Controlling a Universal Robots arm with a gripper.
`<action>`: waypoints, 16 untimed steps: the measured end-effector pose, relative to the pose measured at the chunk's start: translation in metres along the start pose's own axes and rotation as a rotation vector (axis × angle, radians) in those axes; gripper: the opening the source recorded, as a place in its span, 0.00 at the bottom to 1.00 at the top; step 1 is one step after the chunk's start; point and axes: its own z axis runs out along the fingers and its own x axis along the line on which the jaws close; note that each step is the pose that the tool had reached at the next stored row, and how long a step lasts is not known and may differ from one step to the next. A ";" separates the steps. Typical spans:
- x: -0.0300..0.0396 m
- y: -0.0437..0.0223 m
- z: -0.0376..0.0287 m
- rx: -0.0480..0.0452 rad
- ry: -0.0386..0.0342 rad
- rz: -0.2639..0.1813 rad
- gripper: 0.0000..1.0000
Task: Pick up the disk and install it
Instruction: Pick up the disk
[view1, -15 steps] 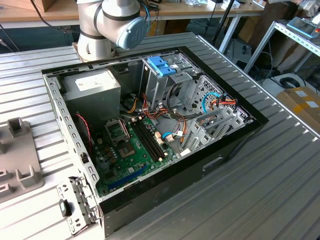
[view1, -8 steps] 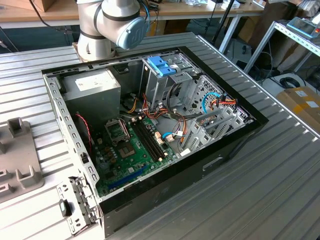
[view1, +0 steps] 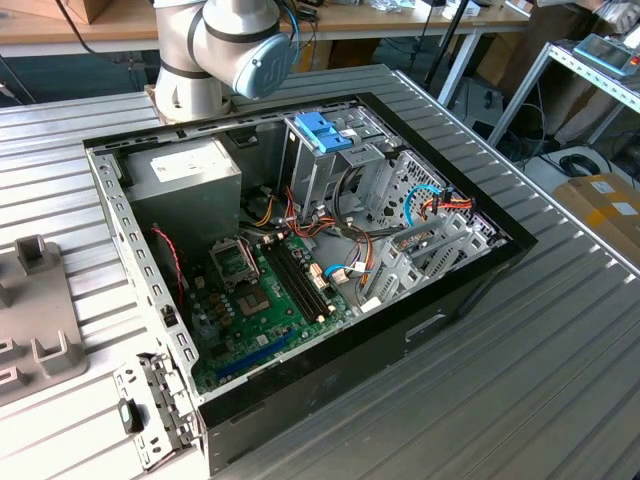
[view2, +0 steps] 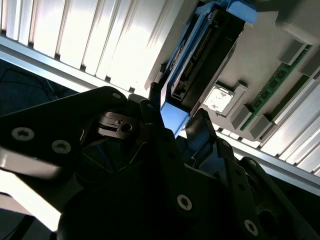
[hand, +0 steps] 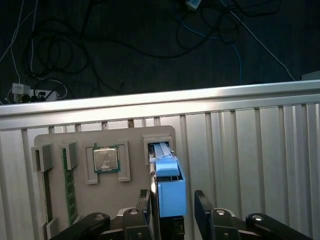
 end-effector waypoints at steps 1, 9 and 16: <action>0.0002 0.0001 0.0009 -0.0001 0.0000 0.000 0.48; 0.0017 0.0012 0.0072 -0.0001 -0.0001 0.000 0.48; 0.0028 0.0028 0.0120 -0.0003 0.0000 -0.001 0.48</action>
